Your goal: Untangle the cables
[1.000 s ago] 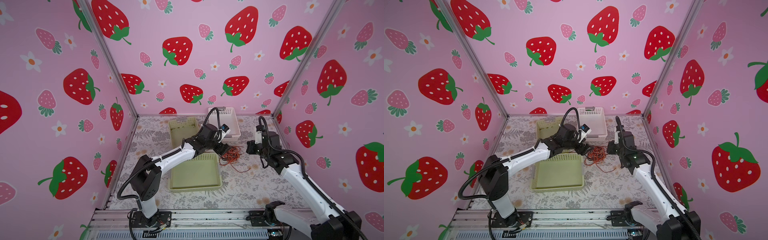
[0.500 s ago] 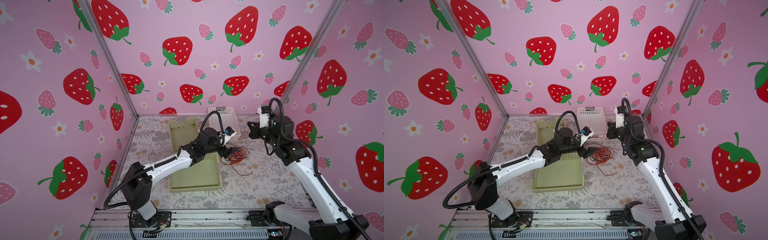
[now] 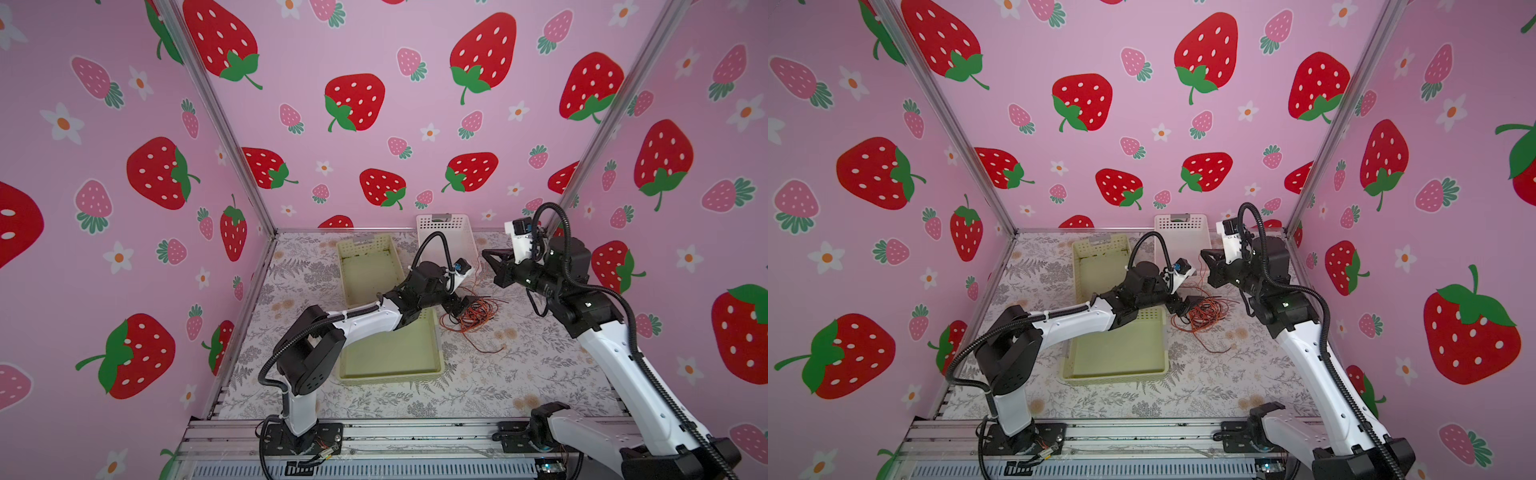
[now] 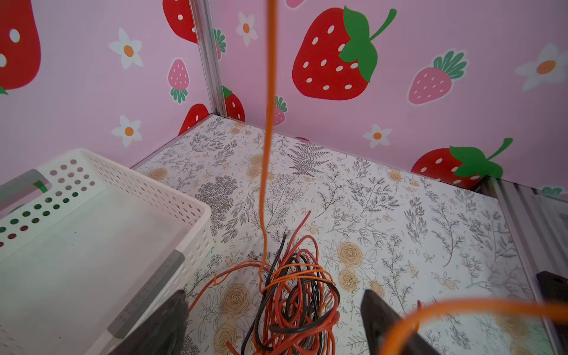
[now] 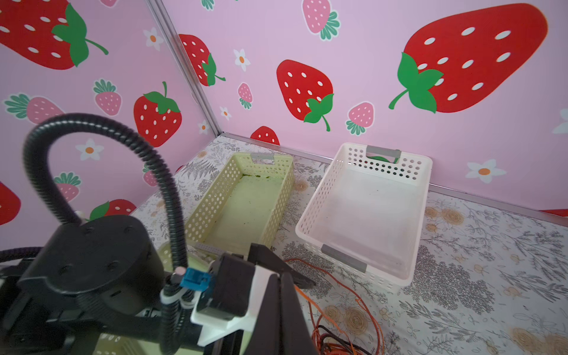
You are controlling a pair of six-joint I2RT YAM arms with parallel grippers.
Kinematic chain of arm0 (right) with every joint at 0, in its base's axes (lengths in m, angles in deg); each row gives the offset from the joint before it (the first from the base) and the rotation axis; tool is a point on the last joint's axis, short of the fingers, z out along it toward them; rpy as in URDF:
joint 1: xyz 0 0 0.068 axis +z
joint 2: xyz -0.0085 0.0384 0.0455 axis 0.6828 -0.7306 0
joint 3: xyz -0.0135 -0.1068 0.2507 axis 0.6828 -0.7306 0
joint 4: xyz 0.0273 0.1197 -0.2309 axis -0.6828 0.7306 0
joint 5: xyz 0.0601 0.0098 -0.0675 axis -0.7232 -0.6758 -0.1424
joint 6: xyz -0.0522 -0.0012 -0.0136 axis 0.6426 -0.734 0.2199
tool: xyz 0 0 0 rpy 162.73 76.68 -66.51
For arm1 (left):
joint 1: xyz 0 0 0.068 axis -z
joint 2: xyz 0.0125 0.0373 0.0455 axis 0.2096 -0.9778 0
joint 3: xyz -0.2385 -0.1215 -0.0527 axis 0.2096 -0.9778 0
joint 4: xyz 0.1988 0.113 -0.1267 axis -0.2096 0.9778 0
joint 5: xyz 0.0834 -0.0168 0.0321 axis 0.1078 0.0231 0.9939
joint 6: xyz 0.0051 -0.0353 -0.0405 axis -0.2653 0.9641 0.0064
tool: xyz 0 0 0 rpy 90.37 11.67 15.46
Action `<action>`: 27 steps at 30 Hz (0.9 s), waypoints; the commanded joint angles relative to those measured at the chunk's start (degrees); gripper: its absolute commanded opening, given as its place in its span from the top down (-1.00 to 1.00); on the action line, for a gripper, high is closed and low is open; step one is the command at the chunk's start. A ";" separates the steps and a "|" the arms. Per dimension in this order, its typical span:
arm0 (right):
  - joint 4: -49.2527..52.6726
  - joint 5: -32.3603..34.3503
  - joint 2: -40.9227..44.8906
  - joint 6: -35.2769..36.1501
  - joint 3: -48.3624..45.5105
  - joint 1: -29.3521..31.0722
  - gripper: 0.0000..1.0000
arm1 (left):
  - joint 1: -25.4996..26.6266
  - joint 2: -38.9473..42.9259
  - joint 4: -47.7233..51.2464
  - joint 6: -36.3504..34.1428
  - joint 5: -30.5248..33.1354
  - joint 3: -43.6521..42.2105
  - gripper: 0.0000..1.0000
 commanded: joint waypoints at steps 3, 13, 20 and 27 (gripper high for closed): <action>-3.81 -3.86 1.27 0.31 -2.81 0.48 1.00 | -0.28 -2.40 -6.03 3.62 -3.61 5.96 -0.73; -7.94 -2.86 3.45 -1.53 -7.78 0.49 1.00 | -0.38 -5.56 -6.59 4.62 -4.80 8.85 0.31; -7.68 4.23 5.92 0.08 -10.90 -0.44 -0.14 | -0.90 -4.49 -5.34 4.88 -6.92 9.43 1.00; -10.82 10.45 16.08 -5.60 -23.34 -10.51 -0.73 | -1.89 -2.44 -5.31 6.54 -8.38 9.12 1.00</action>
